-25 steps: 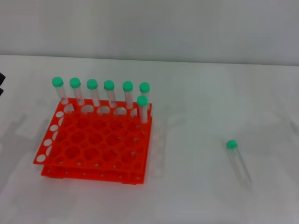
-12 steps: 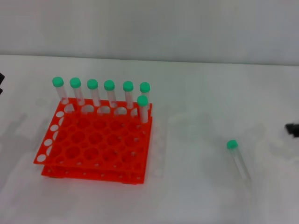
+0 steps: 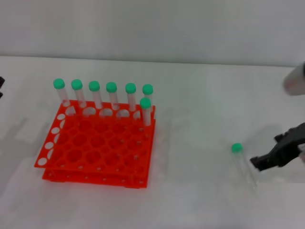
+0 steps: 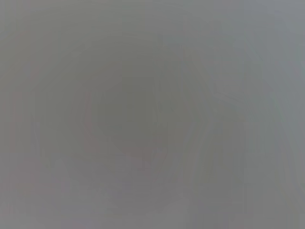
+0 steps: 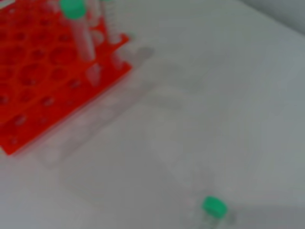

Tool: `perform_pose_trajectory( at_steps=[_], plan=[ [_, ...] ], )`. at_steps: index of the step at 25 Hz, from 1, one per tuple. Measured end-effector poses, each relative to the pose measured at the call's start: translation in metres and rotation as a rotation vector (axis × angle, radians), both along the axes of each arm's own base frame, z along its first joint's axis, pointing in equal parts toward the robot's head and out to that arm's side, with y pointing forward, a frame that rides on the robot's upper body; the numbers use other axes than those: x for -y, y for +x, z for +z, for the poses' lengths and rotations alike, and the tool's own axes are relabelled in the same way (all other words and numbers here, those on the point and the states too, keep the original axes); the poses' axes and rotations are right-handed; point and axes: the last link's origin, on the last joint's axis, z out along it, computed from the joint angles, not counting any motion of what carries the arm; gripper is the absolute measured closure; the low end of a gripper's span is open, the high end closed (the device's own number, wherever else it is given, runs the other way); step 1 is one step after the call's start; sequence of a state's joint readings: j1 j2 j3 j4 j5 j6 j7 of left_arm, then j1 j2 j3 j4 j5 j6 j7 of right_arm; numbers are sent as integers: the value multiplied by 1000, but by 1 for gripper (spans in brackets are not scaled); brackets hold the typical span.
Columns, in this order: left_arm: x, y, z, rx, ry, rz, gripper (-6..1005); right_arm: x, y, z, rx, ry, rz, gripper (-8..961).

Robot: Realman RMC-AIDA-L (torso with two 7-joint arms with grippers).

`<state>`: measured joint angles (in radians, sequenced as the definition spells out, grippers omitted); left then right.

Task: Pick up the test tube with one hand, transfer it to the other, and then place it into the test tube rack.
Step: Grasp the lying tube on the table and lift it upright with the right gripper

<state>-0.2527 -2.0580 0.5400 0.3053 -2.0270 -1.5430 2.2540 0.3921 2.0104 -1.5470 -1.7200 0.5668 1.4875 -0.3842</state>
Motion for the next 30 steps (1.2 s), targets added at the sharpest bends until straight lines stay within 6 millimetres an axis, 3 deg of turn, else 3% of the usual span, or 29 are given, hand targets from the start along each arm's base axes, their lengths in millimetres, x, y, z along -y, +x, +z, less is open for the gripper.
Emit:
perform_pose_trajectory(
  at_steps=[12, 19, 25, 30],
  plan=[
    [0, 1, -2, -21, -22, -11, 301, -5, -5, -51, 87, -88, 16, 123],
    [1, 0, -2, -21, -22, -9, 303, -9, 1, -60, 120, -107, -2, 145],
    [2, 0, -2, -18, -19, -7, 304, -13, 7, -60, 153, -101, -18, 375],
    [2, 1, -2, -17, -21, -7, 305, -15, 12, -63, 171, -113, -38, 407]
  ],
)
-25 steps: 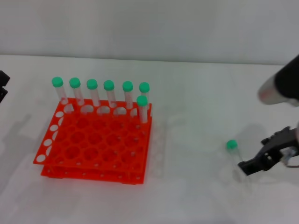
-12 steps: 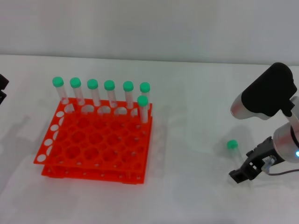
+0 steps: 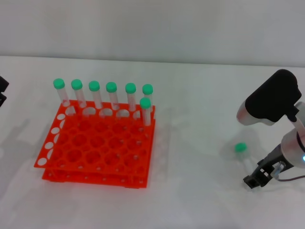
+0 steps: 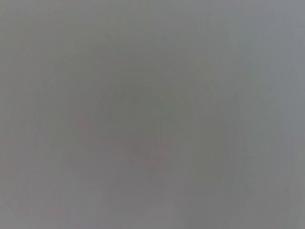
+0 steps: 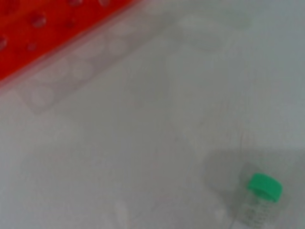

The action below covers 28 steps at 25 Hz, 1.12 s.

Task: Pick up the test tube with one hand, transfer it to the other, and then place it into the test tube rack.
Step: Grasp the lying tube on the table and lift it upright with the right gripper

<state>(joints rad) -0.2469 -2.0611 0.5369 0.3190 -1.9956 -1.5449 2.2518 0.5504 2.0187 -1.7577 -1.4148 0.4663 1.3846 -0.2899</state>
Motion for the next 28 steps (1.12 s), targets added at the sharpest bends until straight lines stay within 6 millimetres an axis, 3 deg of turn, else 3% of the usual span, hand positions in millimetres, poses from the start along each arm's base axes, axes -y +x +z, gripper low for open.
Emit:
perform_pose_trajectory(
  at_steps=[16, 19, 25, 28],
  plan=[
    [0, 1, -3, 9, -5, -1, 308, 0, 7, 0, 63, -17, -5, 555],
    [0, 1, -3, 10, -4, 0, 309, 0, 6, 1, 68, -21, 1, 751],
    [0, 2, -3, 9, -6, -3, 310, -3, 4, 3, 66, -18, 15, 764],
    [-1, 2, -3, 20, -10, -3, 310, -9, -1, 14, 30, 30, 39, 762]
  ],
)
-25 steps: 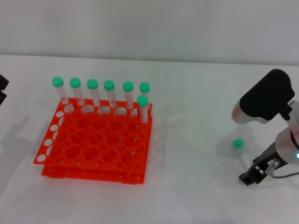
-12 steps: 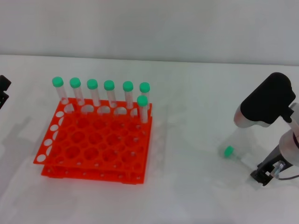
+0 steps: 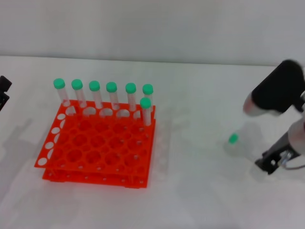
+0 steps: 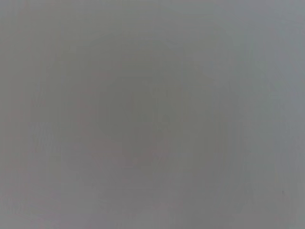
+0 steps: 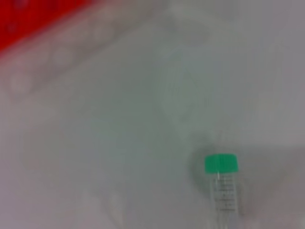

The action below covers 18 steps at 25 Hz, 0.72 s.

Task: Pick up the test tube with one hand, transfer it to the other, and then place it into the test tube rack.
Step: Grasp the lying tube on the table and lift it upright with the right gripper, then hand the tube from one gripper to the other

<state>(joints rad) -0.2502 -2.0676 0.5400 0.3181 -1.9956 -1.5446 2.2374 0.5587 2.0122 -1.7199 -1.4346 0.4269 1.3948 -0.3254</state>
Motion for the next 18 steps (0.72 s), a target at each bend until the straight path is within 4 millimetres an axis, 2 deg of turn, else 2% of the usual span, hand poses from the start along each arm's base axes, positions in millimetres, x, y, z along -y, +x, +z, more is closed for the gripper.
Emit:
perform_pose_trajectory(
  at_steps=[6, 10, 14, 18],
  plan=[
    [0, 2, 2, 22, -20, -21, 312, -13, -6, 46, -147, 199, 102, 758],
    [0, 6, 2, 33, -62, -54, 312, -15, -6, 65, -269, 294, 190, 755],
    [-5, 14, 1, 25, -153, -100, 313, -11, -8, 70, -387, 319, 308, 752],
    [-20, 34, -8, 26, -317, -179, 314, -5, -12, 61, -451, 274, 421, 749]
  ],
)
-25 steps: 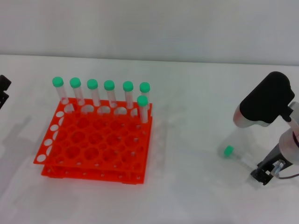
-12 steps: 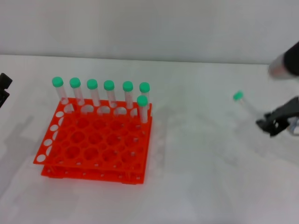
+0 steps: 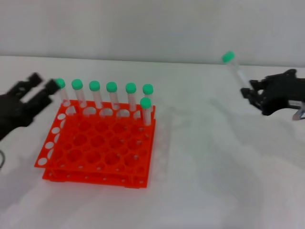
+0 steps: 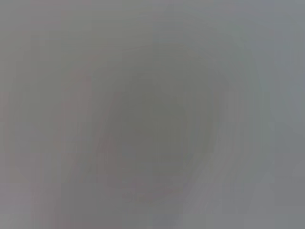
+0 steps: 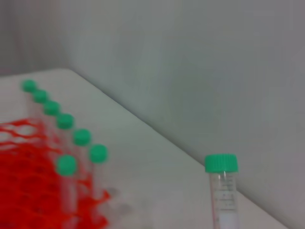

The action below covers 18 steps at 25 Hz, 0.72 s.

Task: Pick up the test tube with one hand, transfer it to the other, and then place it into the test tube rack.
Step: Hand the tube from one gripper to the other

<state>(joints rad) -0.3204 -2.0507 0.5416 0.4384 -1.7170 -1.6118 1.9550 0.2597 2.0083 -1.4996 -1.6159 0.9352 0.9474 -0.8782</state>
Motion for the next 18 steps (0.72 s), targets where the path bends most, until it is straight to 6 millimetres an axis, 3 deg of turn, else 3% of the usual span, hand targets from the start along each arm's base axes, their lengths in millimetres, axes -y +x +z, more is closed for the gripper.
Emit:
perform_pose_trajectory(
  at_steps=[10, 14, 18],
  plan=[
    [-45, 65, -33, -5, -297, -174, 316, 8, -15, -28, -59, -94, 225, 742],
    [-56, 81, -42, -17, -372, -197, 317, 8, -23, -36, -49, -114, 270, 740],
    [-57, 85, -47, -26, -421, -197, 318, 6, -34, -45, -46, -129, 302, 737]
  ],
)
